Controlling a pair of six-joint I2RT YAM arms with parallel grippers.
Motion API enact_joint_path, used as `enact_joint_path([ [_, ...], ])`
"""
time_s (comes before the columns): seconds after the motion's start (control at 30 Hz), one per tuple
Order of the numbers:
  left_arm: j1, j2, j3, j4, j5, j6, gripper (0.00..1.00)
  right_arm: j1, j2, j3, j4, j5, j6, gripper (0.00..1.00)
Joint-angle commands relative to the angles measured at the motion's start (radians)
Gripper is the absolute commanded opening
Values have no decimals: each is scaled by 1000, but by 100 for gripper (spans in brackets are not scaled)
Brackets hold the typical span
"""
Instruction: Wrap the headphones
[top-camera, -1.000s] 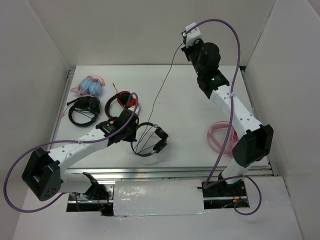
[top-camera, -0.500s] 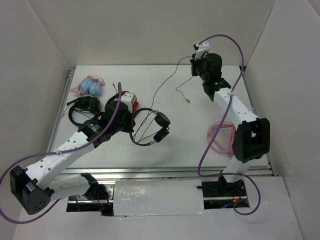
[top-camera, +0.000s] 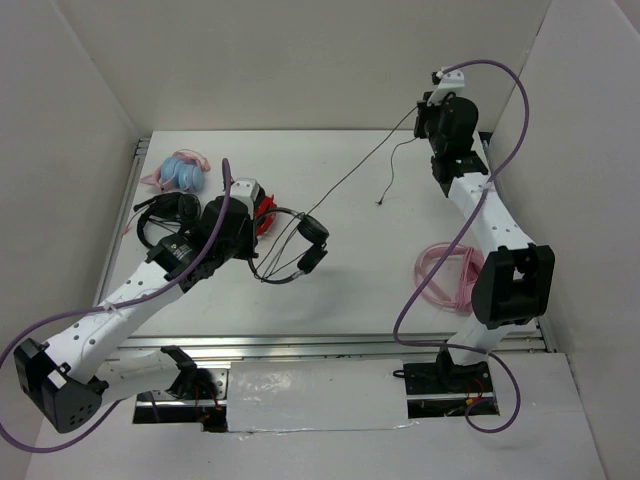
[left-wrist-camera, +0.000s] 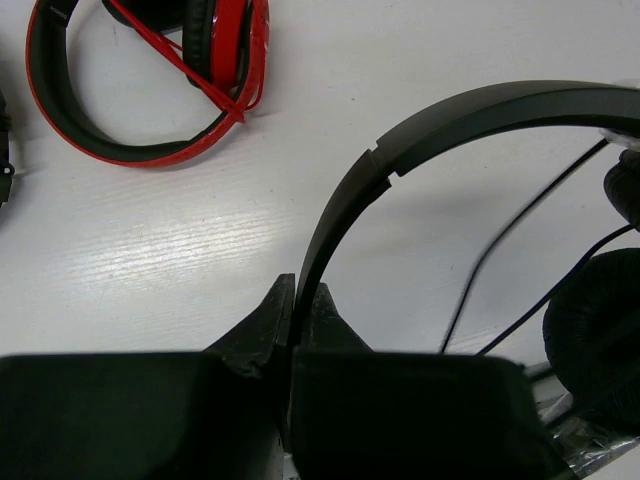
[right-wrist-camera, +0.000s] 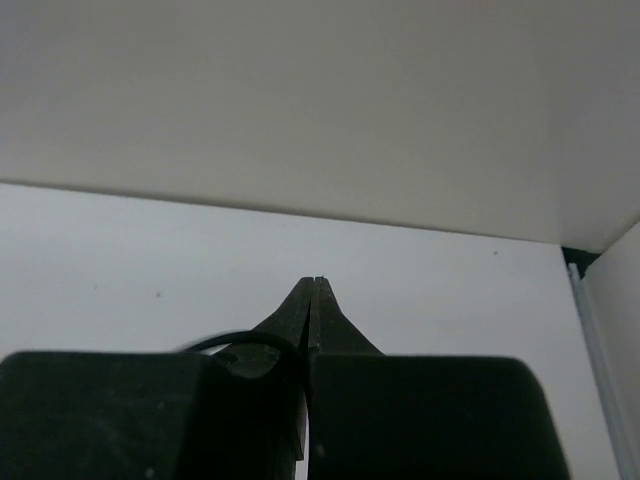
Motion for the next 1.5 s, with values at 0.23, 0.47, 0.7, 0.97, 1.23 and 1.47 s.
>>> enact_joint_path([
  [0.23,2,-99,4,50,85,43,0,-35,18,102,-39,-129,8,0],
  [0.47,2,-102,12,96,237,52,0,73,144,200,-60,-157,-4,0],
  [0.7,8,-103,183,65,71,30,0,99,274,267,-66,-148,134,0],
  [0.97,20,-100,354,209,86,47,0,189,290,121,96,-336,385,0],
  [1.23,31,22,546,292,-151,-101,0,384,306,-50,277,-412,537,0],
  [1.47,59,121,595,294,-537,-308,0,528,293,-235,487,-444,624,0],
])
